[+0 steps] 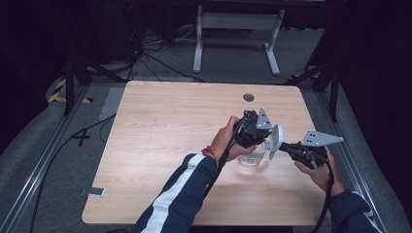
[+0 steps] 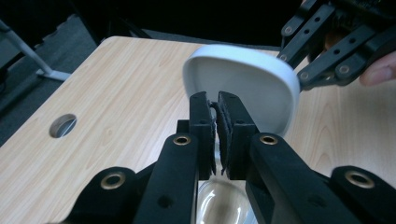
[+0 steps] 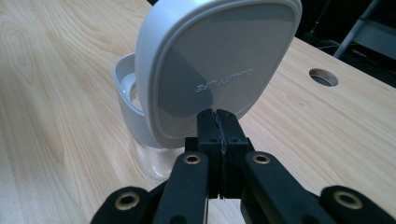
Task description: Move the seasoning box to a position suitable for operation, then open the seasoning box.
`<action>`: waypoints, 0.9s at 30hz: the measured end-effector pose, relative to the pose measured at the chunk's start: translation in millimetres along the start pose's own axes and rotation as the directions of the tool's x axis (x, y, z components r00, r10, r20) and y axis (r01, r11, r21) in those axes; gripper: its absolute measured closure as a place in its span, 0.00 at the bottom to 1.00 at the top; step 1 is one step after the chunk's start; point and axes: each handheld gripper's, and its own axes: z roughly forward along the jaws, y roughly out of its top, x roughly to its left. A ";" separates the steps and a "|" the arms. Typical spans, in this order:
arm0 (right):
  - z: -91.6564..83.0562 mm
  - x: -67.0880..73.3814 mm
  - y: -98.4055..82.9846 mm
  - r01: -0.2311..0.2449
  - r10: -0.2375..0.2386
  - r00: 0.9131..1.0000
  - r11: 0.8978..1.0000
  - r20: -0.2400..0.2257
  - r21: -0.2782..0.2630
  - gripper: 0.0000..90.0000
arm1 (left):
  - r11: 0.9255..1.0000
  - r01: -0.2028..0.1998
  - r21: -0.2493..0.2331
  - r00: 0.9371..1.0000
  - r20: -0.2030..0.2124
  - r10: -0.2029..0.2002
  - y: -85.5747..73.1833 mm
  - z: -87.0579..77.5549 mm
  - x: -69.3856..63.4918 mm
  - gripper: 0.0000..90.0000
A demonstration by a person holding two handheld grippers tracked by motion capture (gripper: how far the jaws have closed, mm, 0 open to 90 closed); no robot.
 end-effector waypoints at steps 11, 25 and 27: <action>-2.5 -2.6 -0.9 -0.005 0.005 1.000 1.000 0.013 0.006 1.00 | 0.999 -0.009 0.053 0.998 -0.056 0.012 -25.2 -23.4 11.6 0.93; -4.9 -2.2 2.1 0.007 -0.007 1.000 1.000 0.020 0.002 1.00 | 0.990 0.021 0.142 0.990 -0.140 -0.001 -83.1 -72.6 25.7 0.92; -4.6 -0.7 3.4 0.008 -0.008 1.000 1.000 0.019 0.005 1.00 | 0.985 0.032 0.169 0.987 -0.162 -0.005 -96.9 -81.8 28.3 0.91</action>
